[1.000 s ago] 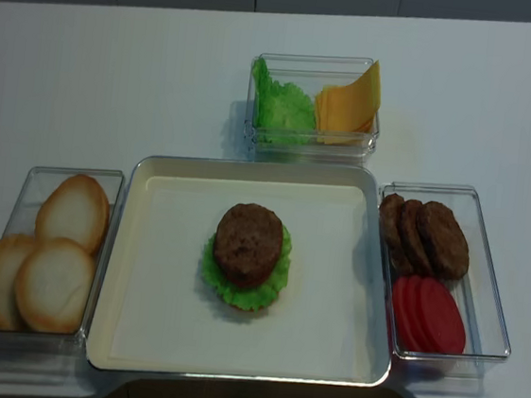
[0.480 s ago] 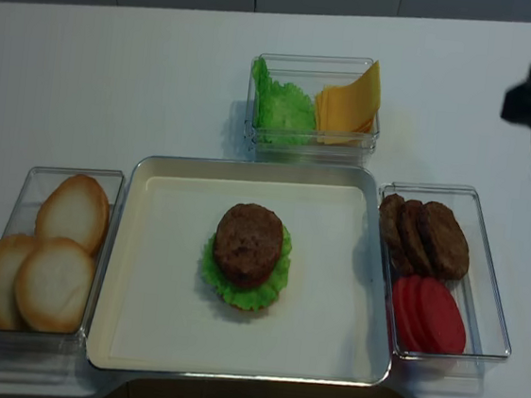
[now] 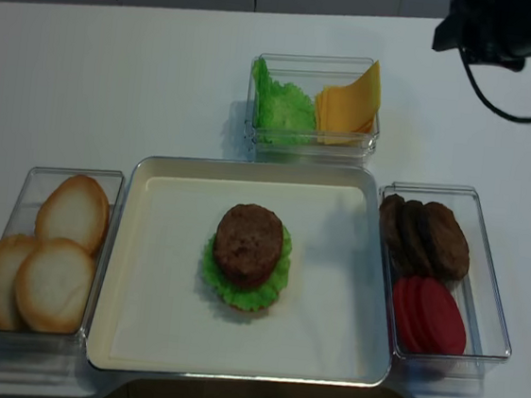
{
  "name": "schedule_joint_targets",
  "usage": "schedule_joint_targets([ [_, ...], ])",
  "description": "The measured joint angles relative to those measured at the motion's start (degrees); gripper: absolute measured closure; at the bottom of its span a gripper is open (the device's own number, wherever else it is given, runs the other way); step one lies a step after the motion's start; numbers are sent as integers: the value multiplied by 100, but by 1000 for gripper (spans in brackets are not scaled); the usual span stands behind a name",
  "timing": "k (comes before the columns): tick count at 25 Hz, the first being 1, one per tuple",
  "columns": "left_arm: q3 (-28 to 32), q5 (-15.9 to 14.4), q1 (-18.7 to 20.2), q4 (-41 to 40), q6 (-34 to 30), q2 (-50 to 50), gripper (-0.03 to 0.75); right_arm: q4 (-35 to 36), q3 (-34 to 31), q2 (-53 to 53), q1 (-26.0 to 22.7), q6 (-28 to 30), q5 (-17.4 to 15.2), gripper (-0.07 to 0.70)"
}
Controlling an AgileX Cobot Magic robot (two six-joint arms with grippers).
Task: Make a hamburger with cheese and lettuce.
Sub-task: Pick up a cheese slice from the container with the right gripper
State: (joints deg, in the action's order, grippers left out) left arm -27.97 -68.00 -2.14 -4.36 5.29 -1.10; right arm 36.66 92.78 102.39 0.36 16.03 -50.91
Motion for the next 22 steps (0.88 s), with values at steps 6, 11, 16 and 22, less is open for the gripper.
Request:
schedule_joint_targets([
  [6, 0, 0, 0, 0, 0, 0, 298, 420, 1168, 1250, 0, 202, -46, 205],
  [11, 0, 0, 0, 0, 0, 0, 298, 873, 2132, 2239, 0, 352, -234, 205],
  [16, 0, 0, 0, 0, 0, 0, 298, 1100, 2531, 2798, 0, 460, -265, 205],
  [22, 0, 0, 0, 0, 0, 0, 298, 1492, 2546, 3022, 0, 673, -265, 246],
])
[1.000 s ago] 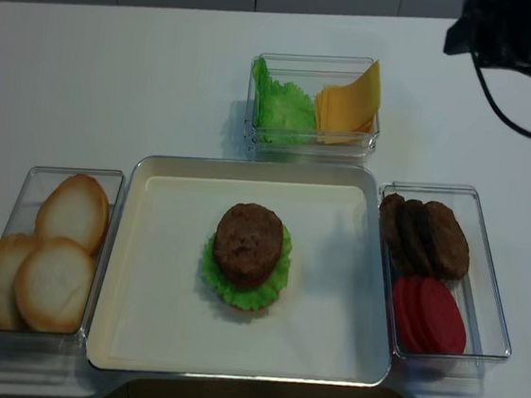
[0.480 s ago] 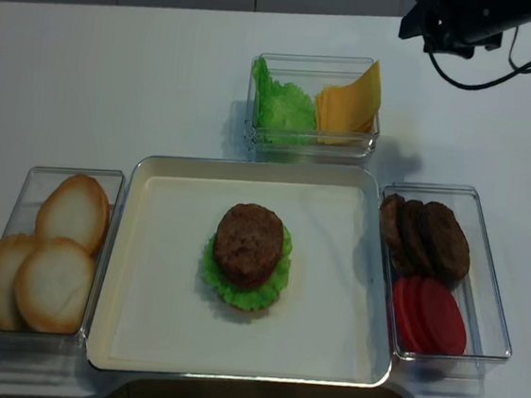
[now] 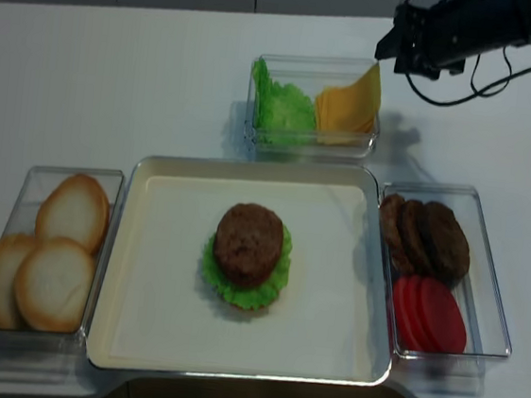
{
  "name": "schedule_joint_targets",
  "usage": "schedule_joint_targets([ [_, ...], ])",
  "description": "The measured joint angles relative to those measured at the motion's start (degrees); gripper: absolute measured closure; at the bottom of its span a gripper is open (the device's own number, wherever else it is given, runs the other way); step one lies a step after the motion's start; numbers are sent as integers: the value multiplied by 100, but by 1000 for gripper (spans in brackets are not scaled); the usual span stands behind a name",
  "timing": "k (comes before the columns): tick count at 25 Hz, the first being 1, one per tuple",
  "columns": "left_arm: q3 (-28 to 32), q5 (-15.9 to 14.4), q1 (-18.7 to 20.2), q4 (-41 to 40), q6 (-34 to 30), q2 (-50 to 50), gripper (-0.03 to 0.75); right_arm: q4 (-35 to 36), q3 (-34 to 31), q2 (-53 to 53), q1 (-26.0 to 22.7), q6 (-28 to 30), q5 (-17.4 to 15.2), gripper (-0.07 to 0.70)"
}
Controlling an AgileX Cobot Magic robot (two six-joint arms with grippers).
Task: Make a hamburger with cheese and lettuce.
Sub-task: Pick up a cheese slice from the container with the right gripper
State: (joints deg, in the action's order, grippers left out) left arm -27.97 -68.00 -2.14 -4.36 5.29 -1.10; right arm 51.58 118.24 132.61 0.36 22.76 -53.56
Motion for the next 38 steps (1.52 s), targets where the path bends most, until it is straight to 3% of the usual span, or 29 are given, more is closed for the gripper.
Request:
schedule_joint_targets([
  [12, 0, 0, 0, 0, 0, 0, 298, 80, 22, 83, 0, 120, -122, 277],
  [28, 0, 0, 0, 0, 0, 0, 298, 111, 26, 83, 0, 146, -291, 454],
  [38, 0, 0, 0, 0, 0, 0, 298, 151, 26, 83, 0, 146, -381, 478],
])
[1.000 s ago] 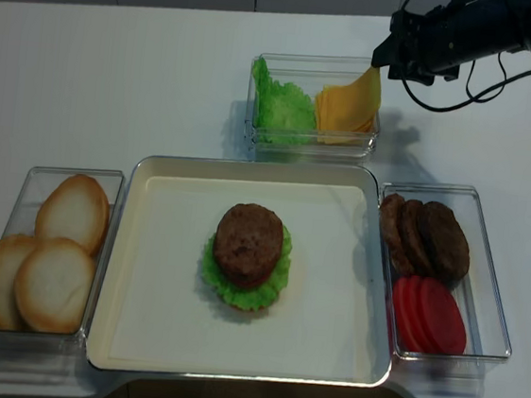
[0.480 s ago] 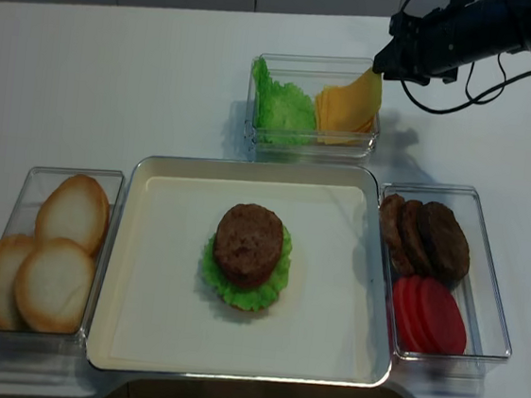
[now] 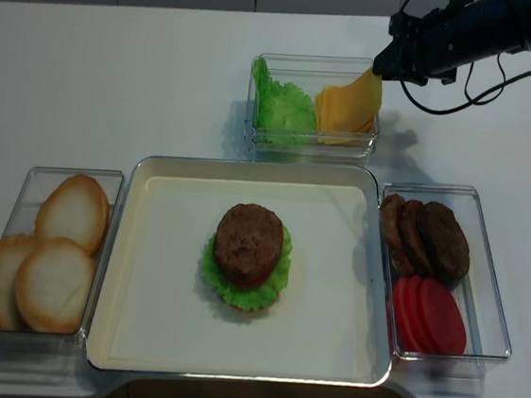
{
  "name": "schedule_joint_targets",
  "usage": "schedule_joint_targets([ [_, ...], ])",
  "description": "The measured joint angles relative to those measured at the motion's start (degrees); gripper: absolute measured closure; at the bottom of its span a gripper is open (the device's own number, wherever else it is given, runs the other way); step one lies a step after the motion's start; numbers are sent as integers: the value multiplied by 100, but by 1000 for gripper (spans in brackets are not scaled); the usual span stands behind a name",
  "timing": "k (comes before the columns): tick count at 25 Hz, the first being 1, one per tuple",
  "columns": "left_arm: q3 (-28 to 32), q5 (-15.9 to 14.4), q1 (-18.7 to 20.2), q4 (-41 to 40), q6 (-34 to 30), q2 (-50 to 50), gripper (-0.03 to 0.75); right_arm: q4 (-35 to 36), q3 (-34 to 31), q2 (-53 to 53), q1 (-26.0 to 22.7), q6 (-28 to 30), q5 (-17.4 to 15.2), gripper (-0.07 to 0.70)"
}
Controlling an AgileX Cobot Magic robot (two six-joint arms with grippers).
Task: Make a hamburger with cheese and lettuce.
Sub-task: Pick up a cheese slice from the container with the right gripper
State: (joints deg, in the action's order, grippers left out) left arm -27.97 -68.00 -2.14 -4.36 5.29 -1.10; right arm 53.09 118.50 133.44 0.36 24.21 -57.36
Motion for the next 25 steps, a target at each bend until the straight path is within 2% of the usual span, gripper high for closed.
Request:
schedule_joint_targets([
  [9, 0, 0, 0, 0, 0, 0, 298, 132, 0, 0, 0, 0, -65, 598],
  [25, 0, 0, 0, 0, 0, 0, 298, 271, 0, -133, 0, 57, -97, 603],
])
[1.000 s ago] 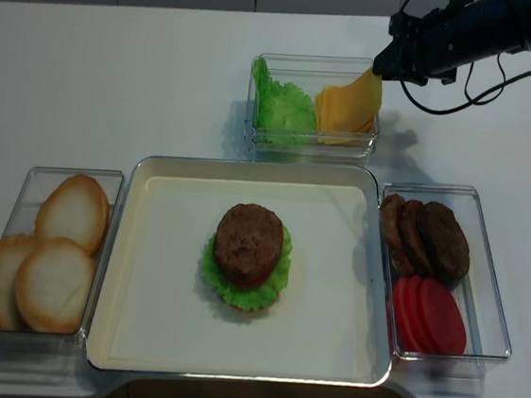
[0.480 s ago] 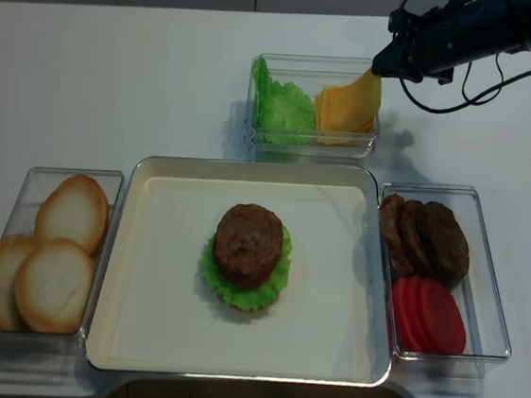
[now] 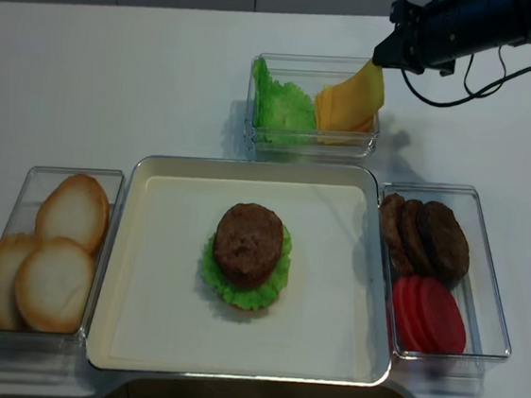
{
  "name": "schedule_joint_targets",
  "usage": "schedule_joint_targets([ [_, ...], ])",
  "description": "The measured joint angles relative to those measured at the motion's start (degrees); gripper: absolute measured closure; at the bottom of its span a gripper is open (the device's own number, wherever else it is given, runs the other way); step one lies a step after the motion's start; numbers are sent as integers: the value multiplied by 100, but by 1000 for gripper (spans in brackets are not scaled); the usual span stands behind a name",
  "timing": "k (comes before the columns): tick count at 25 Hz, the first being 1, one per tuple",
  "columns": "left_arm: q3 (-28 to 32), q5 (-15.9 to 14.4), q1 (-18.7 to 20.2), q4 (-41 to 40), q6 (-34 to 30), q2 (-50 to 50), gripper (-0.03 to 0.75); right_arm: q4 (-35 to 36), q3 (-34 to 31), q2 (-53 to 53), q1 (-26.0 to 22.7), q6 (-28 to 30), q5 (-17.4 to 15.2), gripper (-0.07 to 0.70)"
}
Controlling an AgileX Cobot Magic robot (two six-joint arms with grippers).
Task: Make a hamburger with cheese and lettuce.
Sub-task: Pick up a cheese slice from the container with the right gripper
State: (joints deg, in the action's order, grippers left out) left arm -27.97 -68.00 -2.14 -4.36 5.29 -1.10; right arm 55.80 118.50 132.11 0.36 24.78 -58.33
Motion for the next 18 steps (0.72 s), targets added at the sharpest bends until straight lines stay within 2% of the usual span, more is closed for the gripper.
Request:
schedule_joint_targets([
  [18, 0, 0, 0, 0, 0, 0, 298, -40, 0, -639, 0, 7, -210, 603],
])
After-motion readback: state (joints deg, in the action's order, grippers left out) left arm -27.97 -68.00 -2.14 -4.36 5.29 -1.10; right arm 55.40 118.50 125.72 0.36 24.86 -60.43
